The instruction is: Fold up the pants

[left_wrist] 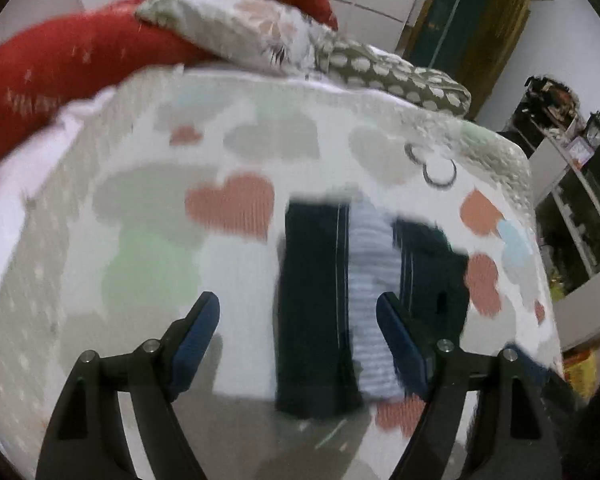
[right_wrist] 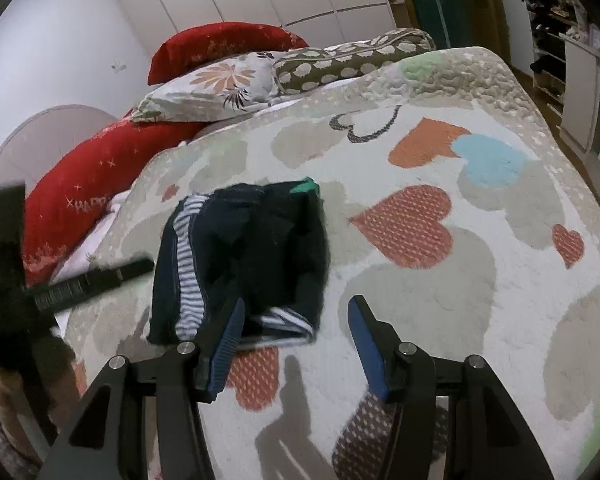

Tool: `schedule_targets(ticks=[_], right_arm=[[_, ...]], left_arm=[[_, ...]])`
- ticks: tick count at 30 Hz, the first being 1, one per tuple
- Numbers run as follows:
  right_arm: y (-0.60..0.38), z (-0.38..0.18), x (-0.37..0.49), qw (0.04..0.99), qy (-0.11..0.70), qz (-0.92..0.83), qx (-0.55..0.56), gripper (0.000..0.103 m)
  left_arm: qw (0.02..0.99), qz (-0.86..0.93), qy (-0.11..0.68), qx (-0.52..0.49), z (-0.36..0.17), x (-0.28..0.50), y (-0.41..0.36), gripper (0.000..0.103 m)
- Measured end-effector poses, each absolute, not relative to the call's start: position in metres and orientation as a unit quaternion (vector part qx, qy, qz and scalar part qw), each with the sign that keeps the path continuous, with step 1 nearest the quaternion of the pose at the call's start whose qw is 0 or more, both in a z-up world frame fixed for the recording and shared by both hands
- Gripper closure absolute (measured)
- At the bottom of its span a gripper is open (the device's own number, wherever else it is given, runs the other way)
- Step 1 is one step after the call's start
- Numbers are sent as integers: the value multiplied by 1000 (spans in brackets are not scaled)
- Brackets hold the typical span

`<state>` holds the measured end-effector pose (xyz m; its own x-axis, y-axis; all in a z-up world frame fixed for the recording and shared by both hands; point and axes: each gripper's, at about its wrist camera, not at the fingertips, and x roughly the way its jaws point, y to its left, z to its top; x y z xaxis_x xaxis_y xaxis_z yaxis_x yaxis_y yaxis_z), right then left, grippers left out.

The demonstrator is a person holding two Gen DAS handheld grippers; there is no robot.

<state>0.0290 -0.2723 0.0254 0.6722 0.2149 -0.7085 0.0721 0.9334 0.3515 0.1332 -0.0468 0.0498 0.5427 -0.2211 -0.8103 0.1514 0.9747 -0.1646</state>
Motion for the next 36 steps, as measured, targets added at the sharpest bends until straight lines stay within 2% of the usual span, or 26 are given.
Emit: schedule_targets(ticks=[7, 12, 14, 17, 19, 21, 24, 27, 36], right_arm=[[-263, 2, 39, 887, 418, 45, 190, 45], [-269, 7, 30, 890, 408, 44, 197, 45], [-272, 13, 21, 894, 400, 39, 198, 45], [-275, 20, 7, 901, 384, 34, 199, 45], [-274, 27, -8, 909, 372, 26, 189, 45], [-272, 33, -20, 916, 360, 19, 177, 45], [-266, 42, -40, 924, 347, 7, 160, 43], [-261, 47, -58, 929, 339, -2, 148, 40], [-244, 33, -72, 918, 377, -26, 118, 38]], left_arm=[[863, -82, 498, 17, 18, 192, -83, 23], [875, -81, 477, -6, 24, 178, -68, 23], [891, -78, 447, -7, 40, 158, -58, 23], [934, -50, 353, 15, 77, 102, -39, 22], [952, -36, 304, 21, 95, 67, -30, 14], [964, -37, 263, 10, 112, 33, -20, 0], [979, -27, 204, 1, 134, -25, -9, 0], [976, -42, 214, 0, 136, -44, -8, 0], [938, -36, 343, 37, 80, -42, -17, 0]])
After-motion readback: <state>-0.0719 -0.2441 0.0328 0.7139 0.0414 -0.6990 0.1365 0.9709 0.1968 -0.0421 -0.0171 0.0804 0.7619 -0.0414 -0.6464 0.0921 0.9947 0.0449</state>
